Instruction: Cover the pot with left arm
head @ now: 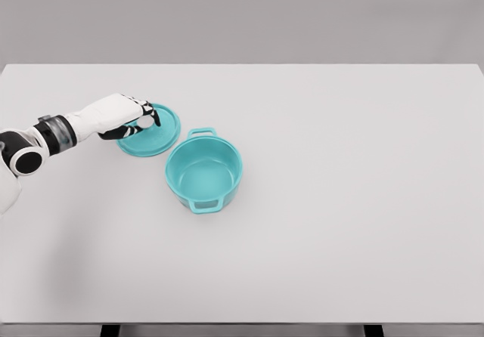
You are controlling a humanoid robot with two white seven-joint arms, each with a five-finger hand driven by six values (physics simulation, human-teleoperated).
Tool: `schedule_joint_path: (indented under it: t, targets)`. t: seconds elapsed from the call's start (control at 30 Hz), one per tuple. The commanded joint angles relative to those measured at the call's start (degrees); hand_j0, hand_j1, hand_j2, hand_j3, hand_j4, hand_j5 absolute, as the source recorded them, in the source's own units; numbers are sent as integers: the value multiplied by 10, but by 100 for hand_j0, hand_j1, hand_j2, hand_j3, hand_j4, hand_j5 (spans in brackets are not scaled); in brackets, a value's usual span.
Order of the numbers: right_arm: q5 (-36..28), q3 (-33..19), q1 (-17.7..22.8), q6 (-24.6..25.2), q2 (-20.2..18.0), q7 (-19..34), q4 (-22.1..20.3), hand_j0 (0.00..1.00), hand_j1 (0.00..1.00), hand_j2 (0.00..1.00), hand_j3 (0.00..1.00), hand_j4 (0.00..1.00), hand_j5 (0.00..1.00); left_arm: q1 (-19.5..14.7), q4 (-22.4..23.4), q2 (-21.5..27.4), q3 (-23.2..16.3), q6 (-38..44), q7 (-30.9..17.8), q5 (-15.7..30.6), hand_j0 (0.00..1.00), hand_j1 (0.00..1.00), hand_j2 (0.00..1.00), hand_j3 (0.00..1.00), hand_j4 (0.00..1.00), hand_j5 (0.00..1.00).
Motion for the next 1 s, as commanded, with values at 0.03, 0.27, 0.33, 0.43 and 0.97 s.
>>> schedule_joint_path:
  t: [0.03, 0.27, 0.33, 0.43, 0.97]
  targets:
    - [0, 0, 0, 0, 0, 0, 0, 100, 100, 100, 100, 100, 100, 0, -1, 1, 0, 0, 0, 2, 45, 45, 45, 45, 45, 45]
    - [0, 0, 0, 0, 0, 0, 0, 100, 100, 100, 100, 100, 100, 1, -8, 6, 6, 0, 3, 12, 44, 44, 44, 44, 44, 44]
    - [0, 0, 0, 0, 0, 0, 0, 100, 100, 100, 100, 100, 100, 1, -14, 8, 6, 0, 3, 22, 44, 44, 44, 44, 44, 44]
    - [0, 0, 0, 0, 0, 0, 0, 100, 100, 100, 100, 100, 100, 1, -29, 15, 6, 0, 3, 24, 45, 45, 45, 45, 45, 45]
    - [0, 0, 0, 0, 0, 0, 1, 100, 100, 100, 100, 100, 100, 23, -152, 106, 0, 0, 7, 59, 46, 46, 46, 46, 46, 46]
